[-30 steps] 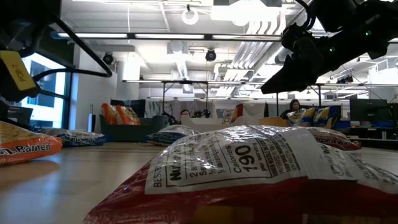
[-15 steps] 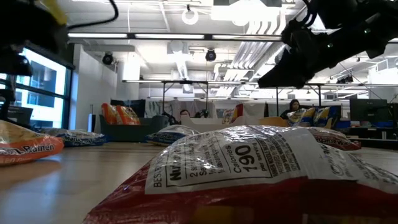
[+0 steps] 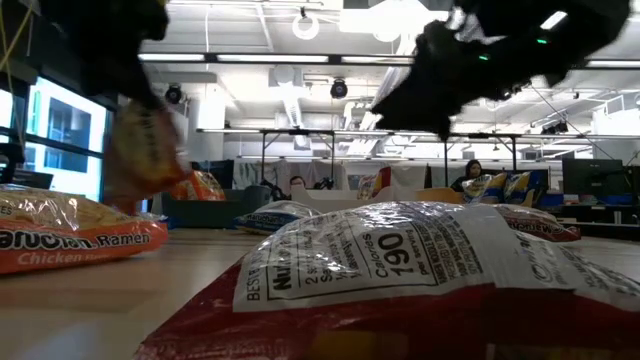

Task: Sort Maruchan noodles
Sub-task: Put the bottom left red noodle pack into the white bin

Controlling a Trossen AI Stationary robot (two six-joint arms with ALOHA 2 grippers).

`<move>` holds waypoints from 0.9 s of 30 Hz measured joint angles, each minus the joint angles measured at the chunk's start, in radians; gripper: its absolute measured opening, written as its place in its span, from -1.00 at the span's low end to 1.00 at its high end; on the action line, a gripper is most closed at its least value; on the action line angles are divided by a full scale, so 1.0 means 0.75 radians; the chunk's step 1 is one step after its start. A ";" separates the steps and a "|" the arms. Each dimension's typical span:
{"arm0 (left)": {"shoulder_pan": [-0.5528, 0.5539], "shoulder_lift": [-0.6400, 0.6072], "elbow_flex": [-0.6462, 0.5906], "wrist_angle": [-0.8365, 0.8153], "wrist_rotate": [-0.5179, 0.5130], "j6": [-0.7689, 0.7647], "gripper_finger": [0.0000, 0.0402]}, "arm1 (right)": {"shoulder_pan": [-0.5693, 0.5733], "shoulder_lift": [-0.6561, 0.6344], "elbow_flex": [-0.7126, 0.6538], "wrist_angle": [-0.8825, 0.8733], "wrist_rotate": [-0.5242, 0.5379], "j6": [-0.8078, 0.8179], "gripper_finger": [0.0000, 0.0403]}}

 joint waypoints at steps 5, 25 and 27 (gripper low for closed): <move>0.128 0.019 -0.058 0.322 -0.027 0.245 -1.00 | 0.002 0.228 0.231 -0.009 -0.165 0.022 0.05; 0.304 0.040 -0.117 0.722 0.076 0.590 -1.00 | -0.034 0.721 1.029 -0.480 -0.028 -0.178 0.41; 0.305 0.042 -0.117 0.728 0.076 0.601 -1.00 | -0.043 0.721 1.043 -0.460 -0.082 -0.191 0.41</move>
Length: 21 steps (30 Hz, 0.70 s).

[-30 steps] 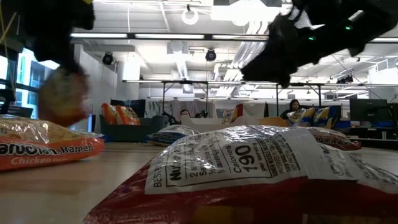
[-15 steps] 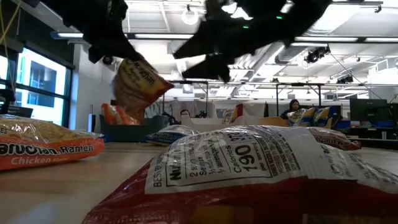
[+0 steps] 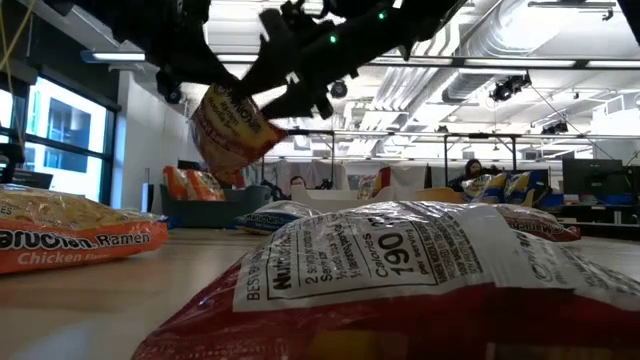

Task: Sort Maruchan noodles
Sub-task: Put the bottom left red noodle pack into the white bin

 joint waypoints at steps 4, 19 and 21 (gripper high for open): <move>0.006 0.000 0.000 0.041 0.001 0.022 -1.00 | -0.006 0.001 0.000 0.013 -0.016 0.018 0.41; 0.006 0.002 0.000 0.198 -0.004 0.048 -1.00 | -0.041 0.050 -0.002 0.102 -0.065 0.077 0.41; 0.006 0.002 0.000 0.198 -0.004 0.050 -1.00 | -0.045 0.050 -0.002 0.093 -0.072 0.062 0.38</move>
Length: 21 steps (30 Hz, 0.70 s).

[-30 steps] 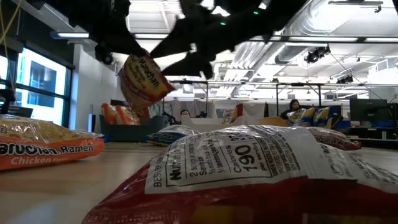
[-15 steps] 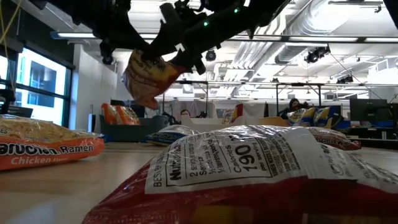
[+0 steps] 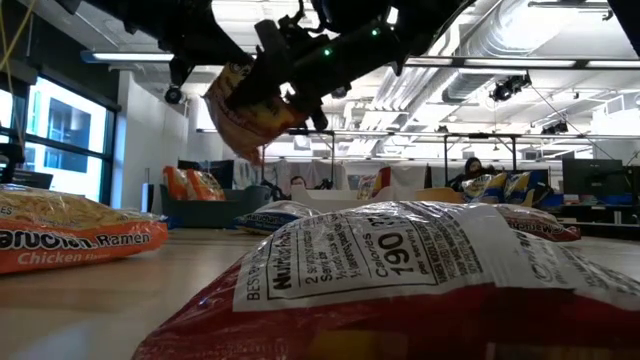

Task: Sort Maruchan noodles
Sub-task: Put the bottom left red noodle pack into the white bin

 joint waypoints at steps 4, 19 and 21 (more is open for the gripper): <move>0.000 0.000 0.000 0.001 0.001 0.000 -1.00 | -0.007 0.000 0.000 -0.017 -0.067 -0.004 0.20; -0.001 -0.014 0.002 0.020 -0.208 0.280 -0.59 | -0.049 -0.059 0.030 -0.151 -0.111 -0.102 -0.41; -0.006 -0.014 -0.004 0.041 -0.253 0.313 -0.46 | -0.080 -0.081 0.090 -0.301 -0.097 -0.050 -0.38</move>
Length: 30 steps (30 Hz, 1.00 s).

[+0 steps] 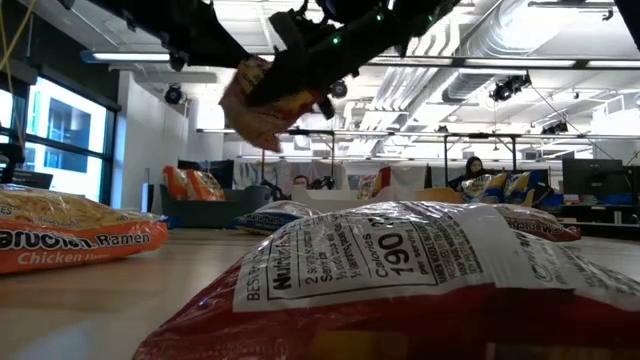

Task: Sort Maruchan noodles
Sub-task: Put the bottom left red noodle pack into the white bin

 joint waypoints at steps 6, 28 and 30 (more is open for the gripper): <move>-0.011 -0.050 -0.197 0.351 -0.075 0.118 -0.17 | -0.101 -0.006 0.278 -0.501 0.183 0.126 -0.40; 0.039 -0.288 -0.473 0.653 -0.059 0.185 -0.09 | -0.563 0.151 0.428 -0.963 0.101 0.712 -0.41; 0.039 -0.287 -0.473 0.641 -0.053 0.185 -0.09 | -0.582 0.180 0.428 -0.963 0.099 0.731 -0.41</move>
